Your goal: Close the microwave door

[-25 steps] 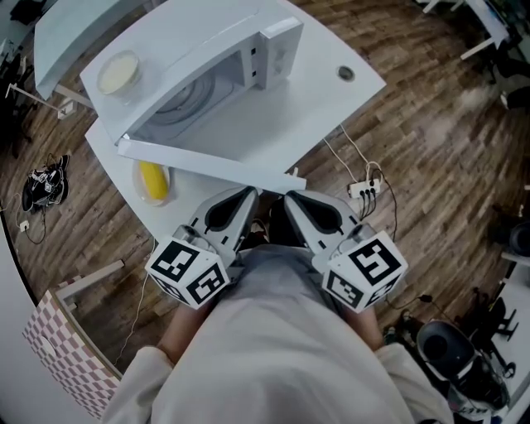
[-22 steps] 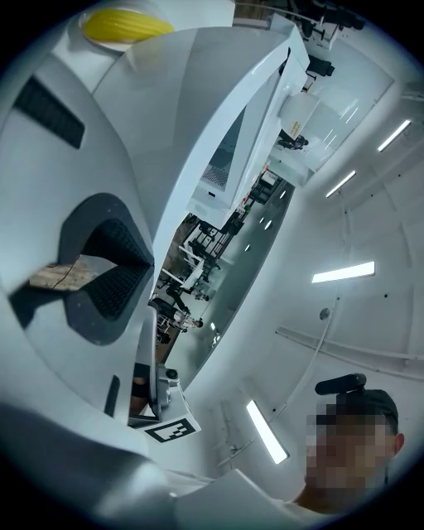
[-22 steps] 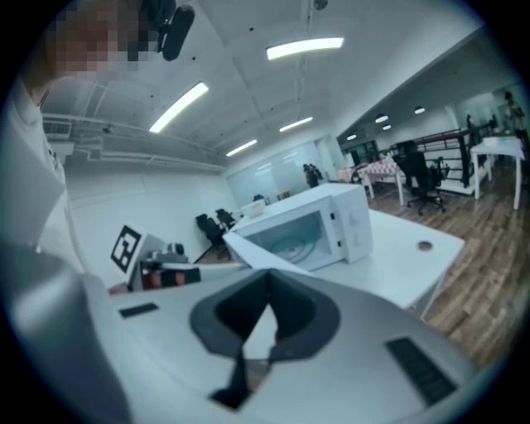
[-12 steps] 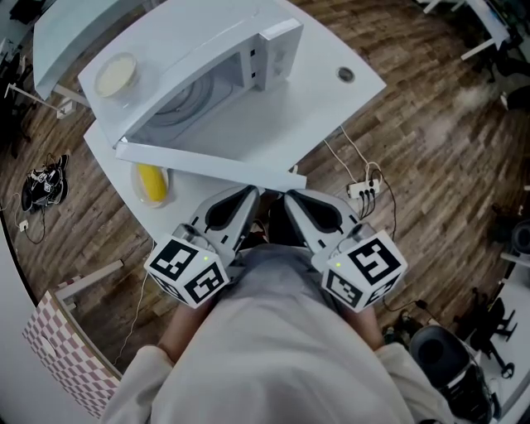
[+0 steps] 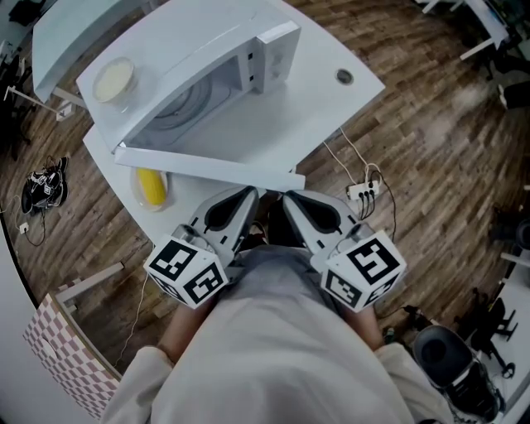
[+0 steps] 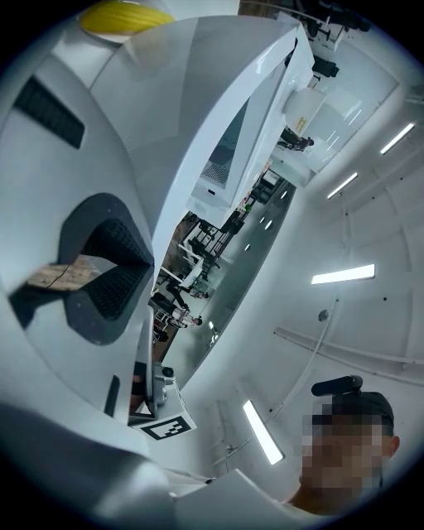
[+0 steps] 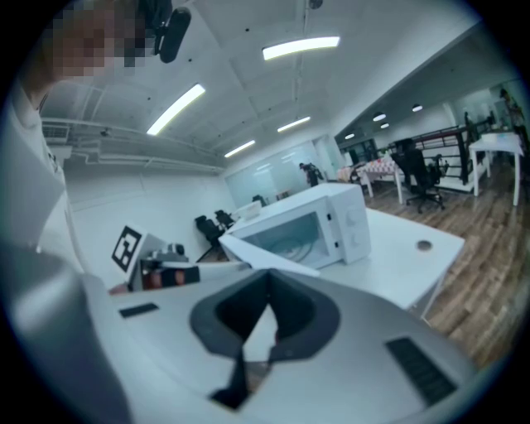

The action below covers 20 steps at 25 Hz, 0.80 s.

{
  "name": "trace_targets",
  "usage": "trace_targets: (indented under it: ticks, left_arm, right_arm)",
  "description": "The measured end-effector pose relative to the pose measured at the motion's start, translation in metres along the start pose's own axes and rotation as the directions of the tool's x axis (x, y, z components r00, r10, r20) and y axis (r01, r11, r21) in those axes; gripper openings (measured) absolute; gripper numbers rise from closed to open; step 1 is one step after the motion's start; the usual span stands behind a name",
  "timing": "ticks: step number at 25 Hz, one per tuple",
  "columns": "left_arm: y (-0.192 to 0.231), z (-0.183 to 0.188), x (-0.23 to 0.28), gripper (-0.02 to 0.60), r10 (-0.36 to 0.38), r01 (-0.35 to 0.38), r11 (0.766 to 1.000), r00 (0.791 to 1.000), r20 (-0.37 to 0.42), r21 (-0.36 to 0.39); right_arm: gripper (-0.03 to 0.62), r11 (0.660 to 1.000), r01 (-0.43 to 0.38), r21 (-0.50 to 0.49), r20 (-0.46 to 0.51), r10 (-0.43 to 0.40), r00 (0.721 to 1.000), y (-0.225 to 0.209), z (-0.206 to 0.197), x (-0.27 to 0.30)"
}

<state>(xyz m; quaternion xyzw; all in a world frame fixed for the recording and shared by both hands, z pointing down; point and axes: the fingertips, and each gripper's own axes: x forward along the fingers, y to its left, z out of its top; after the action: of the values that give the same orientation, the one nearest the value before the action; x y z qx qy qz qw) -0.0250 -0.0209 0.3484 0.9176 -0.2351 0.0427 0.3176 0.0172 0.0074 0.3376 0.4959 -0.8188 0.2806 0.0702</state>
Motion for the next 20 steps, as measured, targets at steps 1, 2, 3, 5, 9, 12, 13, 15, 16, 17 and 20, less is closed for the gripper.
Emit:
trace_targets:
  ticks: [1, 2, 3, 5, 9, 12, 13, 15, 16, 17, 20]
  left_arm:
    - [0.001, 0.000, 0.001, 0.016, 0.000, 0.000, 1.000, 1.000, 0.000, -0.001]
    - [0.001, 0.000, 0.002, 0.016, 0.000, 0.000, 1.000, 1.000, 0.000, -0.001]
    - [0.002, 0.001, 0.002, 0.016, 0.001, -0.001, 1.000, 1.000, 0.000, 0.001]
    - [0.002, 0.001, 0.003, 0.017, 0.002, -0.002, 1.000, 1.000, -0.001, 0.005]
    - [0.002, 0.003, 0.005, 0.016, -0.005, 0.005, 1.000, 1.000, -0.002, 0.000]
    - [0.002, 0.004, 0.007, 0.015, -0.007, 0.007, 1.000, 1.000, -0.002, -0.001]
    - [0.003, 0.005, 0.008, 0.016, -0.006, 0.006, 1.000, 1.000, -0.003, -0.001]
    - [0.004, 0.006, 0.009, 0.015, -0.006, 0.006, 1.000, 1.000, -0.002, -0.003]
    - [0.005, 0.007, 0.011, 0.015, -0.007, 0.007, 1.000, 1.000, -0.002, -0.005]
    - [0.006, 0.008, 0.012, 0.015, -0.009, 0.009, 1.000, 1.000, -0.001, -0.007]
    - [0.008, 0.010, 0.016, 0.016, -0.012, 0.012, 1.000, 1.000, -0.001, -0.010]
  right_arm:
    - [0.021, 1.000, 0.000, 0.001, 0.000, 0.000, 1.000, -0.001, 0.000, 0.000]
    - [0.021, 1.000, 0.000, 0.001, -0.001, 0.000, 1.000, -0.002, 0.000, 0.001]
    - [0.021, 1.000, 0.000, 0.002, -0.001, 0.000, 1.000, -0.002, 0.000, 0.002]
    - [0.021, 1.000, 0.000, 0.002, -0.002, 0.000, 1.000, -0.003, 0.000, 0.002]
    - [0.021, 1.000, 0.002, 0.005, -0.002, -0.002, 1.000, -0.004, 0.002, 0.002]
    - [0.021, 1.000, -0.003, 0.010, -0.001, 0.003, 1.000, -0.005, 0.003, 0.003]
    - [0.021, 1.000, -0.004, 0.011, -0.001, 0.004, 1.000, -0.005, 0.003, 0.003]
    - [0.021, 1.000, -0.005, 0.011, -0.003, 0.005, 1.000, -0.007, 0.004, 0.005]
    - [0.021, 1.000, -0.005, 0.011, -0.004, 0.005, 1.000, -0.008, 0.005, 0.006]
    - [0.021, 1.000, -0.006, 0.011, -0.004, 0.006, 1.000, -0.010, 0.006, 0.007]
    - [0.021, 1.000, -0.009, 0.014, -0.005, 0.009, 1.000, -0.014, 0.008, 0.010]
